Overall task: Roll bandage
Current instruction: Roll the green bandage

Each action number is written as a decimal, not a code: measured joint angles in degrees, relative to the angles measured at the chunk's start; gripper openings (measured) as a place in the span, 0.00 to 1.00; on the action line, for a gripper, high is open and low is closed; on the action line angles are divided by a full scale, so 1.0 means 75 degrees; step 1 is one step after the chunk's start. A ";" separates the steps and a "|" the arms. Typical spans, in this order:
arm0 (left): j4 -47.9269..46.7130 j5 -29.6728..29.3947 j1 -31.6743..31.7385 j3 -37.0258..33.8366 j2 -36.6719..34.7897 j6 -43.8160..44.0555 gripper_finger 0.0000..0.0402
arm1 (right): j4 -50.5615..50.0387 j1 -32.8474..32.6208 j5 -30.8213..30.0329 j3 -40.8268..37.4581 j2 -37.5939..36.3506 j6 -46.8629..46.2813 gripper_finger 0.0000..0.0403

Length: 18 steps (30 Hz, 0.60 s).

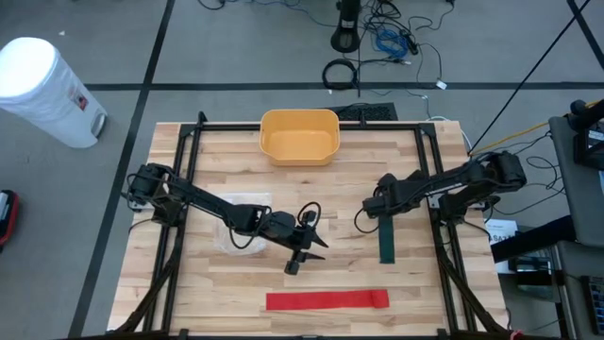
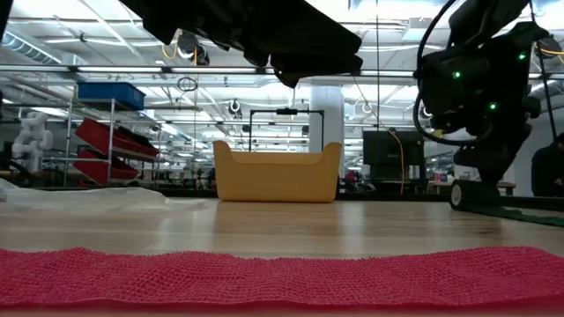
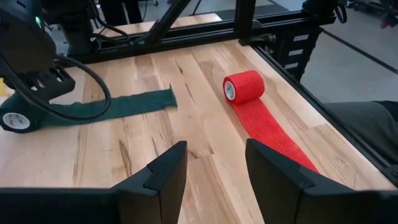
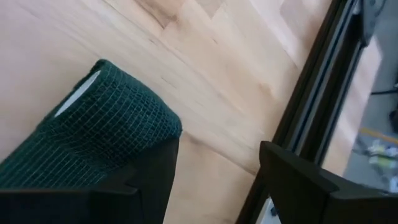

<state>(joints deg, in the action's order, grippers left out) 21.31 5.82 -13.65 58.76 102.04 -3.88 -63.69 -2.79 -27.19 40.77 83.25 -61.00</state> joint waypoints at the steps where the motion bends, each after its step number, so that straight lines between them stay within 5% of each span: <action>1: -0.0002 0.0000 0.0000 0.0000 0.0000 0.0000 0.43 | 0.0006 0.0000 0.0134 0.0000 -0.0103 -0.0067 0.55; 10: -0.0132 0.0000 0.0000 0.0000 -0.0003 -0.0003 0.43 | 0.0830 -0.0394 0.0697 -0.0006 -0.1183 -0.0171 0.56; 18: -0.0120 0.0000 0.0001 0.0000 -0.0003 -0.0003 0.43 | 0.1125 -0.0569 0.0030 -0.0006 -0.1542 0.2008 0.56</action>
<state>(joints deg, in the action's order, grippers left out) 20.41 5.82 -13.64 58.76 102.02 -3.90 -55.25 -7.05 -26.97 40.73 71.68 -45.95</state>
